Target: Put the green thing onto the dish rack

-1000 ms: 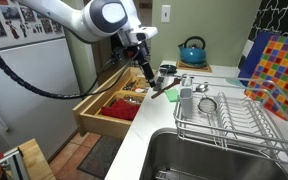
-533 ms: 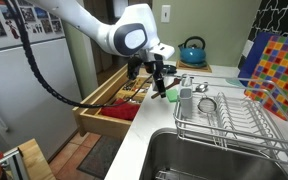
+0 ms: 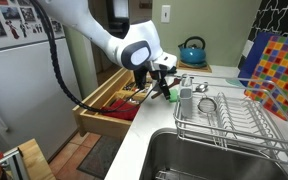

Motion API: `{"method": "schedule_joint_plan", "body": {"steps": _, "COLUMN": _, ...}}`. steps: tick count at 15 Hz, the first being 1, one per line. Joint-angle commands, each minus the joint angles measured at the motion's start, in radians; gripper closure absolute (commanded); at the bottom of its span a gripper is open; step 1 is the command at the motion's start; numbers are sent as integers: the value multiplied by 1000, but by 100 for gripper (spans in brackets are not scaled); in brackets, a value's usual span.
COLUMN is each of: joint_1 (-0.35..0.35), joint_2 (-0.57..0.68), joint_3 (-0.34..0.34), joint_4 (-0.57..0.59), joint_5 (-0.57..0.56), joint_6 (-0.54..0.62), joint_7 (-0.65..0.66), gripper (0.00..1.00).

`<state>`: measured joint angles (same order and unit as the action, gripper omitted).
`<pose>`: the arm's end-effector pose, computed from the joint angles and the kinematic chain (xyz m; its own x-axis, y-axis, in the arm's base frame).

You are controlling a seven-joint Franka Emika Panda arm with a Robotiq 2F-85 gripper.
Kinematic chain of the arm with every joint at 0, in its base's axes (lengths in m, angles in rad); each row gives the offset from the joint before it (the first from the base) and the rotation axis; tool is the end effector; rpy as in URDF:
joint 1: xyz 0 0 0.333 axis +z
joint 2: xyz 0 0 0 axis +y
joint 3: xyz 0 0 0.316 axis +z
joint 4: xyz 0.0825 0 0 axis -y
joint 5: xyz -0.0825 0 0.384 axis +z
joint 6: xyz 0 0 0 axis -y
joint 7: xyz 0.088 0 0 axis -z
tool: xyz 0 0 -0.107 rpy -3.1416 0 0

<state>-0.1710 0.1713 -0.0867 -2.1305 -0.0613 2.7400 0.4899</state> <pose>0.5823 -0.1495 0.3761 0.6853 -0.6077 0.4014 -0.6073 -0.7810 -0.1456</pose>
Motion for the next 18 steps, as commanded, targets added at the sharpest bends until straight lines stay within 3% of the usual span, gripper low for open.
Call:
{"method": "schedule_joint_plan", "body": {"steps": 1, "joint_1": 23, "joint_2": 67, "joint_3": -35, "joint_4": 45, "joint_5": 46, "joint_6": 51, "joint_7": -68, "gripper": 0}}
{"method": "schedule_joint_plan", "body": {"steps": 14, "joint_1": 20, "joint_2": 191, "joint_3": -32, "joint_4": 156, "joint_5": 135, "joint_6": 50, "joint_7": -205, "gripper": 0}}
{"method": "schedule_joint_plan", "body": {"steps": 16, "joint_1": 19, "joint_2": 201, "joint_3": -31, "joint_4": 164, "joint_5": 135, "joint_6": 41, "joint_7": -214, "gripper": 26}}
{"method": "schedule_joint_plan", "body": {"steps": 18, "joint_1": 19, "joint_2": 204, "joint_3": -32, "joint_4": 172, "joint_5": 137, "joint_6": 39, "joint_7": -220, "gripper": 42}}
